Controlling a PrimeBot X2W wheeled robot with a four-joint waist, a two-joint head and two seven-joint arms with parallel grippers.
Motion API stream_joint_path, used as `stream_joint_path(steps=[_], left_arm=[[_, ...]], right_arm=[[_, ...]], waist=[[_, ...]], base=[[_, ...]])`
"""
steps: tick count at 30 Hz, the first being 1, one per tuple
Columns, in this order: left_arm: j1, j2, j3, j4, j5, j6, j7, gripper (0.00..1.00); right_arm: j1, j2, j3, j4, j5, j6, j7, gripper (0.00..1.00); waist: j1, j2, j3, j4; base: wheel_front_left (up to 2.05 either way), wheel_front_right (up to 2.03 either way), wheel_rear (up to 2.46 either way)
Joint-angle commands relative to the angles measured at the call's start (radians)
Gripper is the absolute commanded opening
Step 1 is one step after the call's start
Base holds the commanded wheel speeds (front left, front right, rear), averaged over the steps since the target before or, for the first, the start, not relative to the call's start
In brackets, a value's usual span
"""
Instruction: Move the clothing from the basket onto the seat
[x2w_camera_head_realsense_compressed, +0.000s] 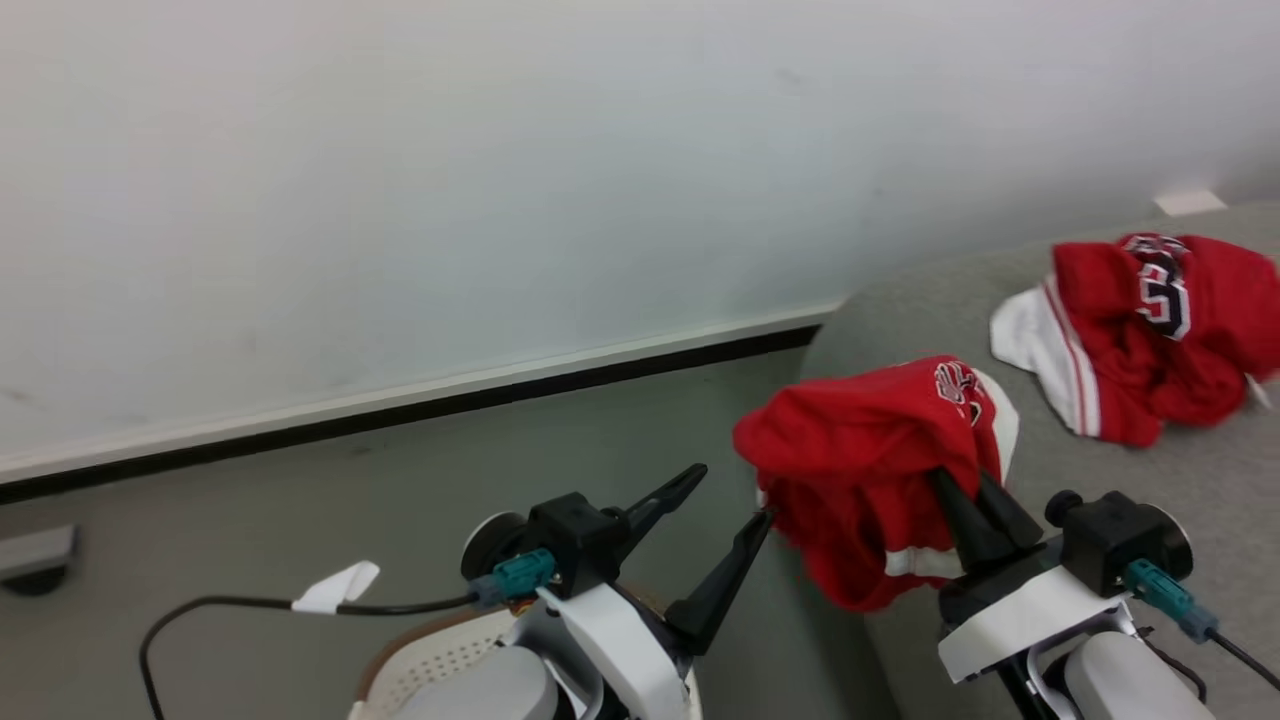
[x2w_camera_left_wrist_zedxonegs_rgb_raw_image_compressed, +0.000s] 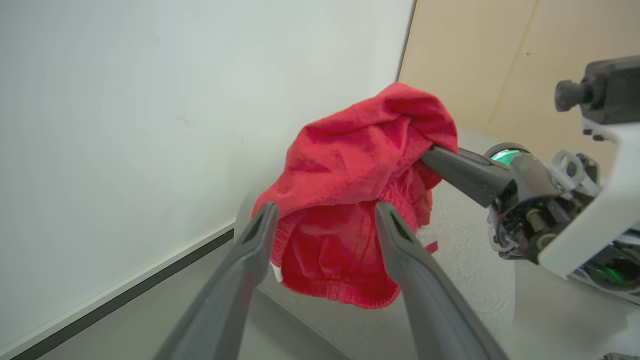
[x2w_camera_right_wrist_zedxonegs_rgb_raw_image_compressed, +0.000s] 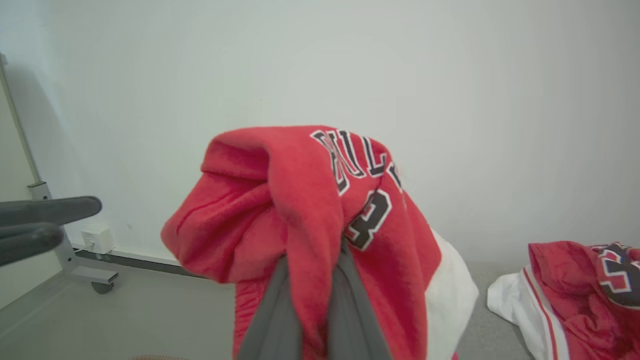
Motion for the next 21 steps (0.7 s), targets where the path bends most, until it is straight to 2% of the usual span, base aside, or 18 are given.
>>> stream_joint_path(steps=[1,11,21], left_arm=[[0.006,0.006,-0.002,0.001,0.014,-0.002,-0.005,1.0],[0.001,0.005,0.006,0.019,0.027,0.0,-0.034,1.0],[-0.008,-0.002,0.019,0.043,0.043,-0.003,-0.051,1.0]], right_arm=[[0.012,-0.007,-0.015,-0.008,-0.014,-0.002,0.0,0.0],[0.055,-0.028,-0.079,-0.047,-0.034,-0.002,0.0,0.0],[0.082,-0.039,-0.108,-0.072,-0.041,-0.002,0.0,0.0]], waist=[[-0.0001,-0.0001,0.009,-0.065],[-0.0001,-0.0001,0.023,-0.22],[-0.0001,-0.0001,0.04,-0.282]], base=[[0.0,0.0,0.0],[0.0,0.0,0.0],[0.0,0.0,0.0]])
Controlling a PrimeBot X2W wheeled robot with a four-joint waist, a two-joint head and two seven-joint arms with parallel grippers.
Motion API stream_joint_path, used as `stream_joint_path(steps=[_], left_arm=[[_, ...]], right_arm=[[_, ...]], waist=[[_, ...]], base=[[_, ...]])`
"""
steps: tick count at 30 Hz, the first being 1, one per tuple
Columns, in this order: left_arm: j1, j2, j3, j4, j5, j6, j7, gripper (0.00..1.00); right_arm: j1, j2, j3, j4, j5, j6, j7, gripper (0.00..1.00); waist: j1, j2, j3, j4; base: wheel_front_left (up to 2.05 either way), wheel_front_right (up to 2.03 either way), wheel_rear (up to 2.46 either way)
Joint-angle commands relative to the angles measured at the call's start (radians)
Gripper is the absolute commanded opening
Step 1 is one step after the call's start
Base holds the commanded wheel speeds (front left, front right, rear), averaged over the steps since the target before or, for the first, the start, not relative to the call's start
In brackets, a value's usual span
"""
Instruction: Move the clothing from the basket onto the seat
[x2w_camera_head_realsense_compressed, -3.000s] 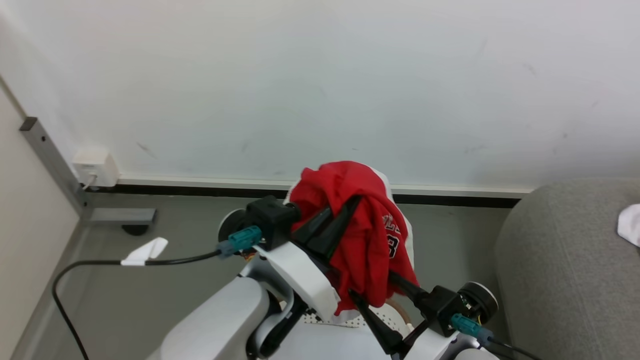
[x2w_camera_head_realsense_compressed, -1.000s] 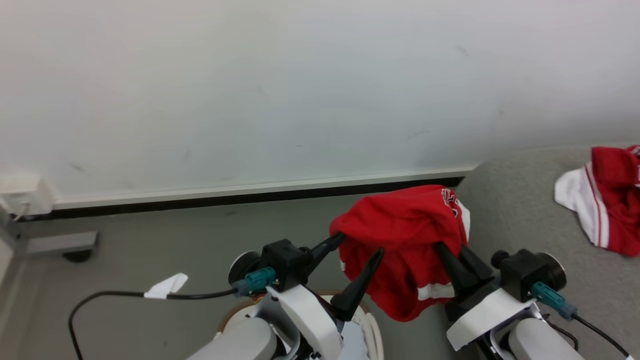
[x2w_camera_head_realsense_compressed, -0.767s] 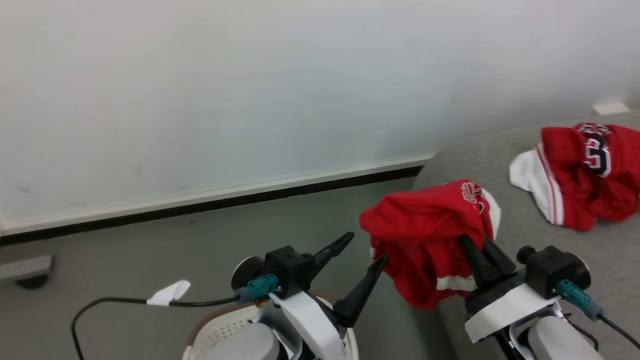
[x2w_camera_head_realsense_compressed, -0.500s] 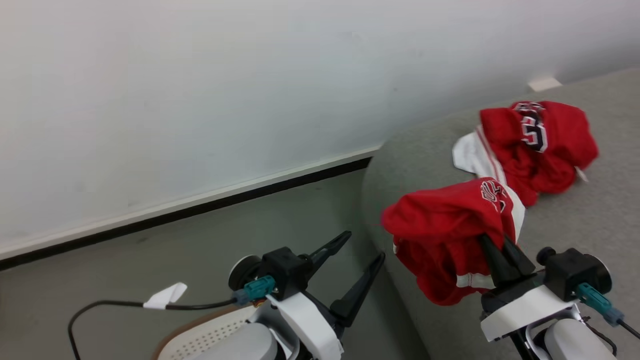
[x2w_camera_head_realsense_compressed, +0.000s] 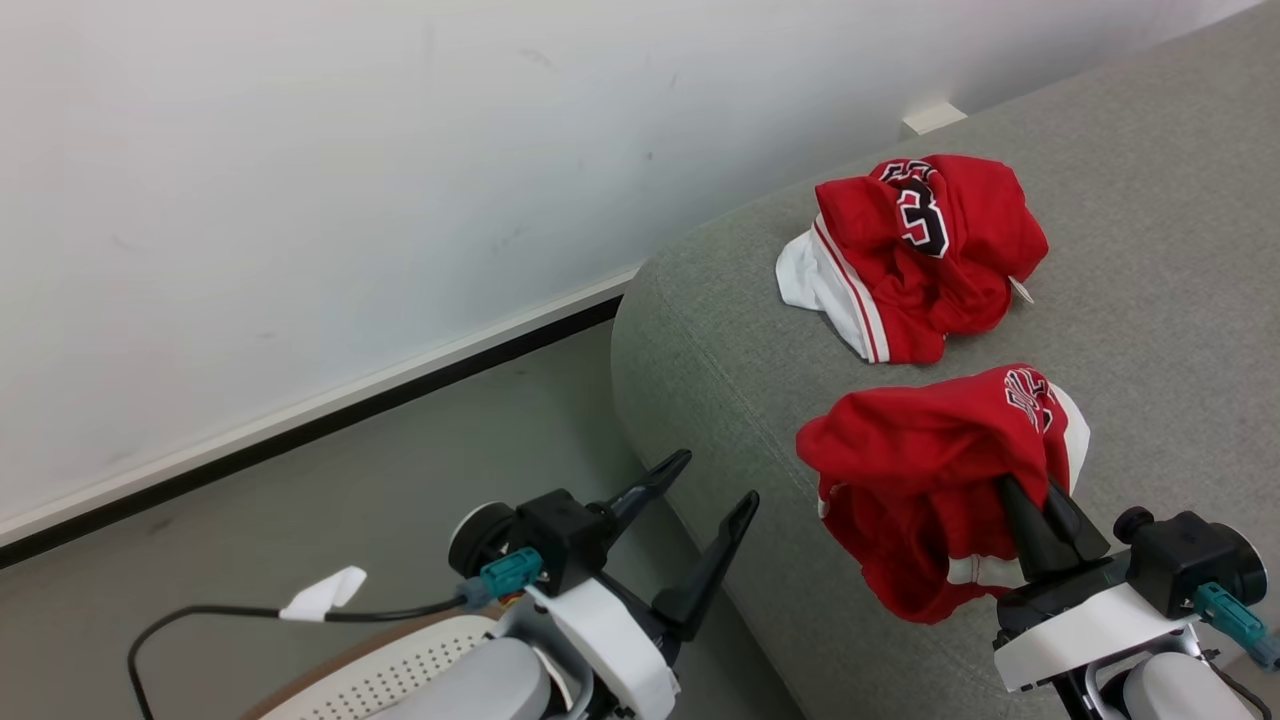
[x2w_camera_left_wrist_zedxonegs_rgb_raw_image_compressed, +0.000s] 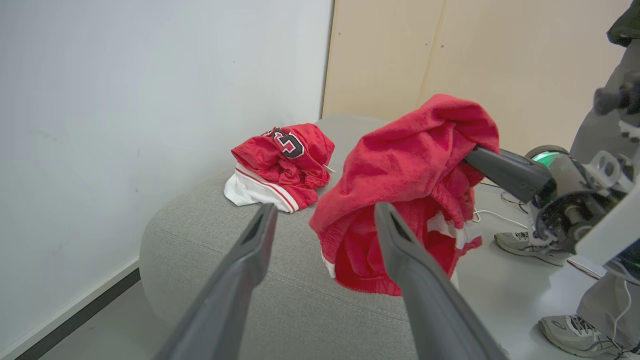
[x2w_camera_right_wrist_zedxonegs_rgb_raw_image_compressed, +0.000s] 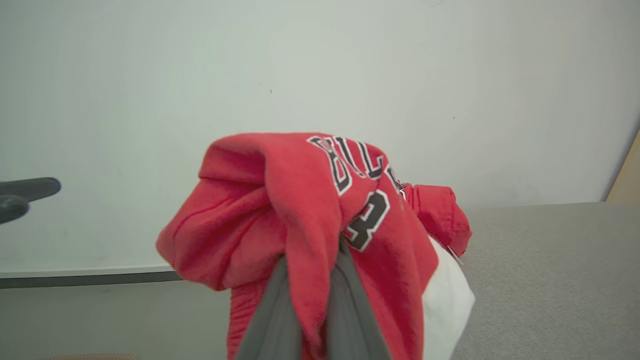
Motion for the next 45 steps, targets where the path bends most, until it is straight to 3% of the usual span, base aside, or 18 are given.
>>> stream_joint_path(steps=[1,11,24,34,45], left_arm=[[-0.004,0.0,0.004,0.006,0.016,-0.003,-0.006,1.0],[-0.018,-0.005,0.01,0.015,0.03,-0.015,-0.013,1.0],[-0.074,0.054,0.022,-0.017,0.05,-0.019,0.013,1.0],[-0.121,0.125,0.049,-0.08,0.061,-0.002,0.054,1.0],[-0.18,0.161,0.057,-0.13,0.081,0.002,0.075,1.0]], right_arm=[[0.011,-0.007,-0.006,-0.007,-0.005,-0.002,0.0,0.0],[-0.021,-0.038,-0.035,-0.011,-0.001,-0.002,0.0,0.0],[-0.254,-0.188,-0.16,0.125,0.022,-0.002,0.072,0.0],[-0.449,-0.296,-0.191,0.325,0.048,-0.002,0.156,0.0],[-0.659,-0.348,-0.109,0.636,-0.002,-0.002,0.31,0.0]], waist=[[0.0,-0.0001,0.006,-0.007],[0.0,-0.0001,0.039,0.011],[0.0,-0.0001,0.216,0.121],[0.0,-0.0001,0.392,0.213],[0.0,-0.0001,0.536,0.269]], base=[[0.0,0.0,0.0],[0.0,0.0,0.0],[0.0,0.0,0.0],[0.0,0.0,0.0],[0.0,0.0,0.0]])
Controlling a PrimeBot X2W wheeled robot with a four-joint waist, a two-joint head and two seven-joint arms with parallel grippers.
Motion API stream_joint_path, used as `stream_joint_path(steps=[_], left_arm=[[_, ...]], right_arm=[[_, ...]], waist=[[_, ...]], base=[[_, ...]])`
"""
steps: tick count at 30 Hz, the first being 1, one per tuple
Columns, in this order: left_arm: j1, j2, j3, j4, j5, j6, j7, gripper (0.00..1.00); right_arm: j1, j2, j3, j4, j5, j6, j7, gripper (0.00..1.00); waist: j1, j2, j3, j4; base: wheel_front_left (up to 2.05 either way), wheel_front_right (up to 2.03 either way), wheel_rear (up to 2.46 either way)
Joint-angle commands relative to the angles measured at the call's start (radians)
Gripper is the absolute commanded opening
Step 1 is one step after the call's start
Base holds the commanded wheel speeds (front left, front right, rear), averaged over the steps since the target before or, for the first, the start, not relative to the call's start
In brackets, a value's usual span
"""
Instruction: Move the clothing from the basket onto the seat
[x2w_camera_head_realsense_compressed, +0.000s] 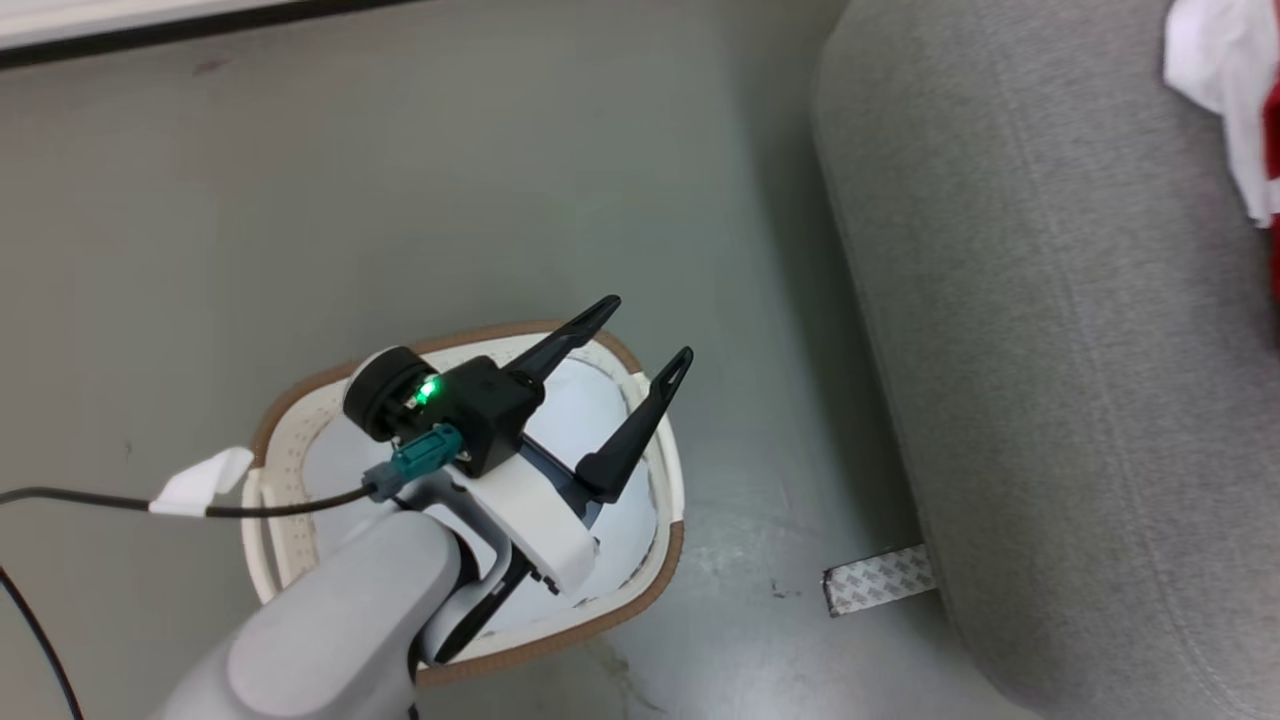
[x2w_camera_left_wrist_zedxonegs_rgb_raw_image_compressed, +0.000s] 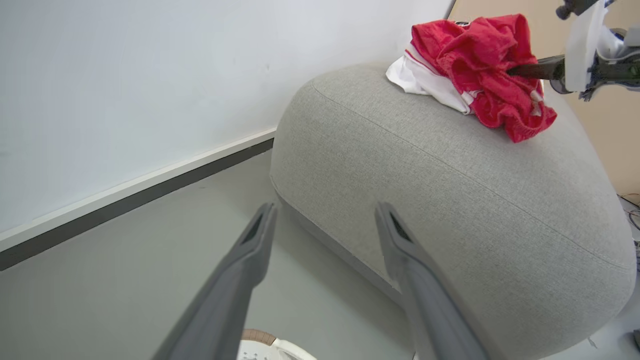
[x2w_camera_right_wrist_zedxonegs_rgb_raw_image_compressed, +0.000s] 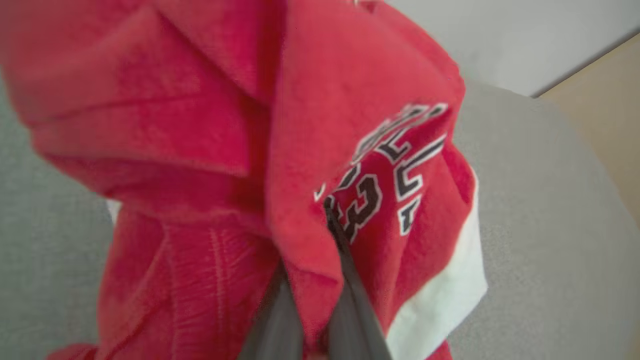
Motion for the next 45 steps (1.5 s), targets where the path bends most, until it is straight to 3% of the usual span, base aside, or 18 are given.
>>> stream_joint_path(steps=[1,4,9,10,11,12,13,21,26,34,45], left_arm=[[-0.011,0.004,0.003,0.001,0.0,0.001,-0.006,1.0],[-0.009,0.0,0.007,0.009,-0.01,0.004,-0.015,1.0],[0.001,-0.005,0.013,0.028,-0.023,0.004,-0.032,1.0],[0.004,-0.009,0.013,0.032,-0.024,0.003,-0.033,1.0],[0.009,-0.012,0.011,0.037,-0.026,0.003,-0.037,1.0],[0.013,-0.015,0.009,0.042,-0.028,0.003,-0.041,1.0],[0.019,-0.017,0.01,0.049,-0.031,0.005,-0.043,1.0],[0.081,-0.039,0.024,0.111,-0.062,0.014,-0.073,1.0],[0.132,-0.041,0.059,0.137,-0.092,0.028,-0.085,1.0],[0.225,-0.046,0.169,0.134,-0.102,0.067,-0.093,1.0],[0.378,-0.028,0.368,0.086,-0.065,0.083,-0.092,1.0]], right_arm=[[-0.011,-0.006,0.01,0.026,-0.004,-0.002,0.025,0.0],[-0.033,-0.011,0.037,0.083,0.007,-0.002,0.086,0.0],[-0.046,-0.014,0.084,0.112,0.023,-0.002,0.093,0.0],[-0.048,-0.016,0.095,0.118,0.026,-0.002,0.094,0.1],[-0.049,-0.02,0.107,0.123,0.027,-0.002,0.091,0.39],[-0.048,-0.022,0.119,0.127,0.027,-0.003,0.091,0.87],[-0.043,-0.019,0.135,0.13,0.031,-0.002,0.094,1.0],[0.023,-0.028,0.269,0.121,0.06,-0.002,0.1,1.0],[0.058,-0.057,0.35,0.053,0.113,-0.002,0.086,1.0],[0.135,-0.071,0.381,-0.102,0.219,-0.003,-0.035,1.0],[0.288,-0.034,0.344,-0.338,0.228,-0.002,-0.17,1.0]], waist=[[-0.0002,-0.0001,0.018,0.022],[-0.0002,-0.0001,0.012,0.029],[-0.0002,-0.0001,-0.019,0.03],[-0.0002,-0.0001,-0.029,0.029],[-0.0002,-0.0001,-0.04,0.028],[-0.0002,-0.0001,-0.053,0.027],[-0.0002,-0.0001,-0.069,0.025],[-0.0002,-0.0001,-0.226,0.014],[-0.0002,-0.0001,-0.337,0.017],[-0.0002,-0.0001,-0.495,0.053],[-0.0002,-0.0001,-0.574,0.113]], base=[[0.0,0.0,0.0],[0.0,0.0,0.0],[0.0,0.0,0.0],[0.0,0.0,0.0],[0.0,0.0,0.0],[0.0,0.0,0.0],[0.0,0.0,0.0],[0.0,0.0,0.0],[0.0,0.0,0.0],[0.0,0.0,0.0],[0.0,0.0,0.0]])
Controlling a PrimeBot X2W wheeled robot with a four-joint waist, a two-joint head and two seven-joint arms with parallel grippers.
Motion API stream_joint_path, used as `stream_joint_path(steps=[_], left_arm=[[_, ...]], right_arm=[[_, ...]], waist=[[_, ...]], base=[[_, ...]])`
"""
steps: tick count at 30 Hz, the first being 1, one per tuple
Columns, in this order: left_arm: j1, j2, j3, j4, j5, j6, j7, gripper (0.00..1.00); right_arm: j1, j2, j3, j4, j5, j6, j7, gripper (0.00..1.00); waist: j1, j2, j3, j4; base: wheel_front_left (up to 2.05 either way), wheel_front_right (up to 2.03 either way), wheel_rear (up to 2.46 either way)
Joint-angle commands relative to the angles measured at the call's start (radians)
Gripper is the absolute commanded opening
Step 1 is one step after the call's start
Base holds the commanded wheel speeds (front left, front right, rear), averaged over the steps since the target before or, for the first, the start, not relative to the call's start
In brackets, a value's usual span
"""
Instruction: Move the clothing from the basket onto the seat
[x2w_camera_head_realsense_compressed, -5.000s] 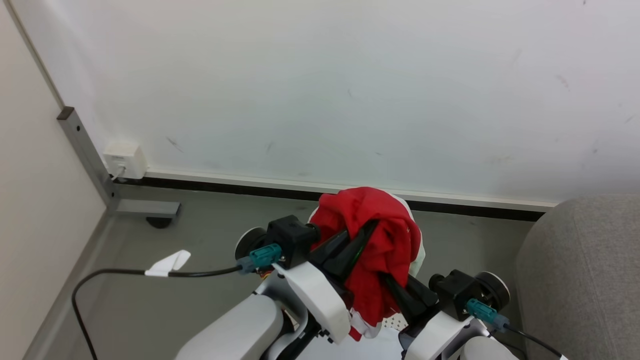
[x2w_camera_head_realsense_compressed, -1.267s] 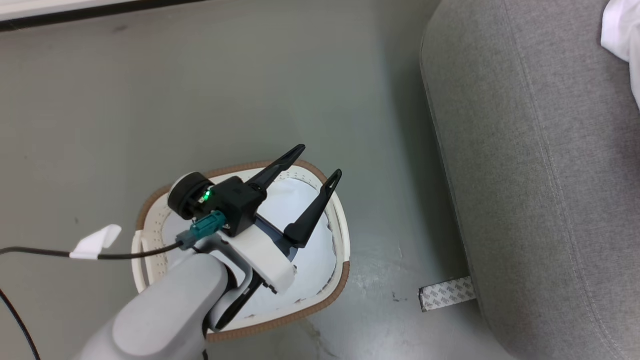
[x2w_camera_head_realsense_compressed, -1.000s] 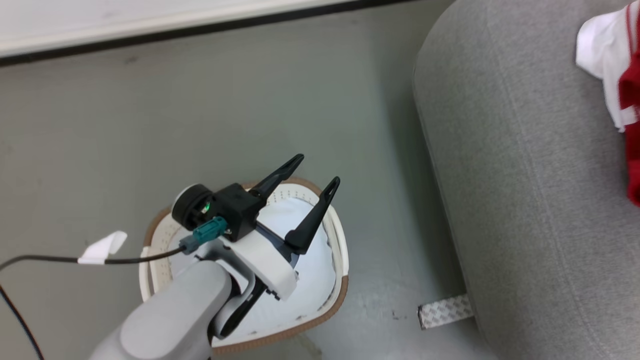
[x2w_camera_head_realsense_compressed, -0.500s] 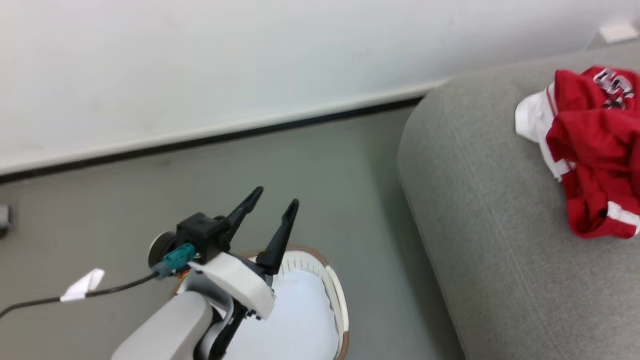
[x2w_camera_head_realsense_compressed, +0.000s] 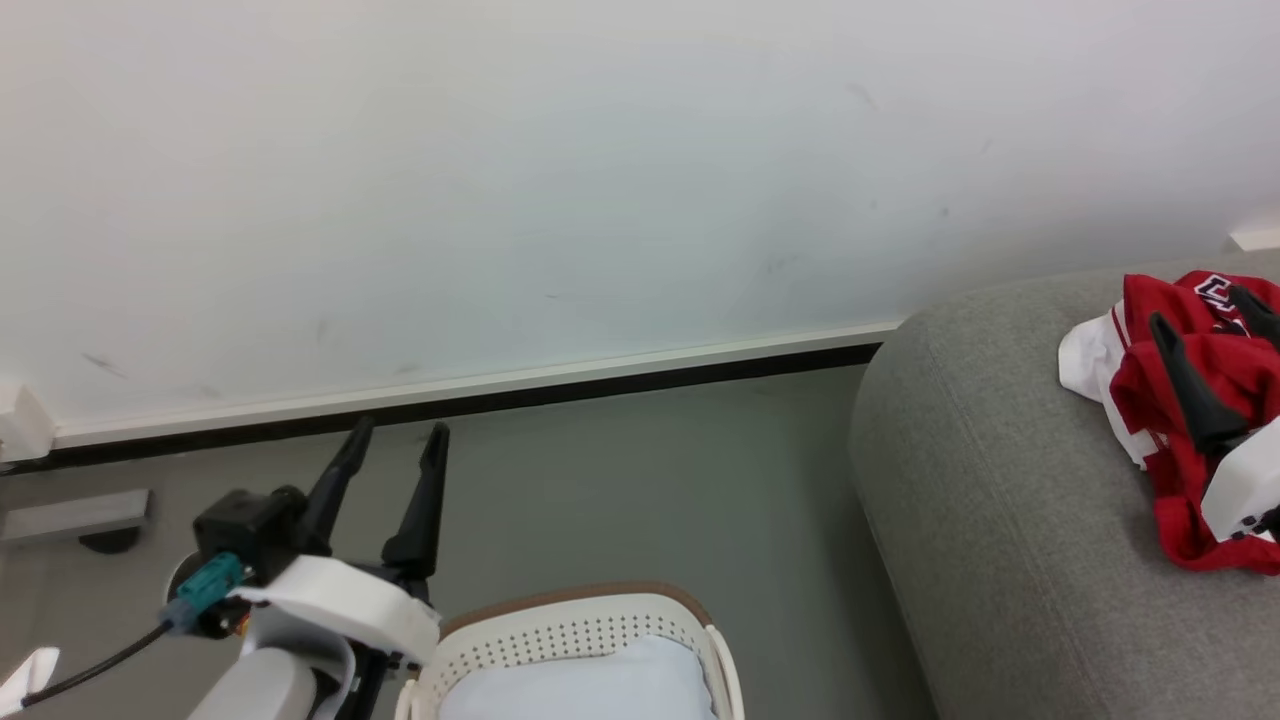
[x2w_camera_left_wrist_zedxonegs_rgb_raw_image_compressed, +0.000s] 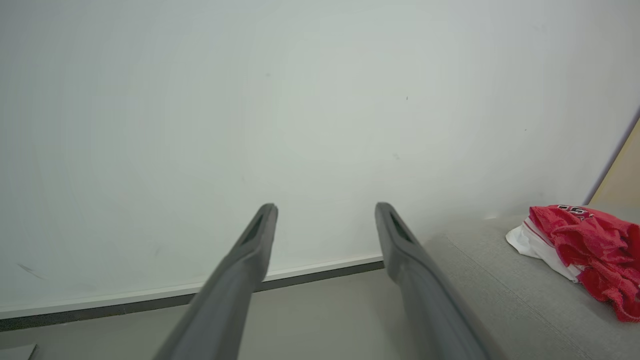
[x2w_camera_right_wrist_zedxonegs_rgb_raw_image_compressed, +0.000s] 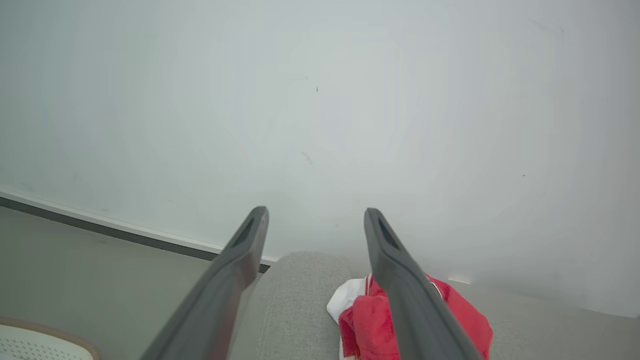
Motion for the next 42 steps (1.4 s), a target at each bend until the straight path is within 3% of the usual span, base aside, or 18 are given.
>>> stream_joint_path(steps=[1,7,15,23,29,42], left_arm=[[0.017,-0.001,0.008,-0.003,0.015,-0.003,0.0,1.0],[0.108,-0.028,0.119,-0.005,0.047,-0.017,-0.001,1.0],[0.199,-0.093,0.252,0.002,0.148,-0.034,-0.001,1.0],[0.273,-0.163,0.35,0.02,0.253,-0.076,-0.001,1.0],[0.301,-0.208,0.412,0.041,0.314,-0.116,-0.001,1.0],[0.303,-0.271,0.498,0.056,0.394,-0.173,-0.001,1.0]], right_arm=[[0.024,0.004,-0.008,-0.006,-0.008,-0.002,-0.008,1.0],[0.174,0.095,-0.126,-0.112,-0.047,-0.002,-0.092,1.0],[0.395,0.27,-0.276,-0.253,-0.179,-0.002,-0.135,1.0],[0.551,0.412,-0.333,-0.345,-0.283,-0.002,-0.138,1.0],[0.596,0.458,-0.356,-0.371,-0.329,-0.002,-0.138,1.0],[0.593,0.484,-0.364,-0.363,-0.348,-0.002,-0.138,1.0]], waist=[[0.0003,0.0,-0.013,0.016],[0.0003,0.0,-0.022,0.058],[0.0003,0.0,-0.025,0.106],[0.0003,0.0,-0.022,0.119],[0.0003,0.0,-0.02,0.112],[0.0003,0.0,-0.023,0.103]], base=[[0.0,0.0,0.0],[0.0,0.0,0.0],[0.0,0.0,0.0],[0.0,0.0,0.0],[0.0,0.0,0.0],[0.0,0.0,0.0]])
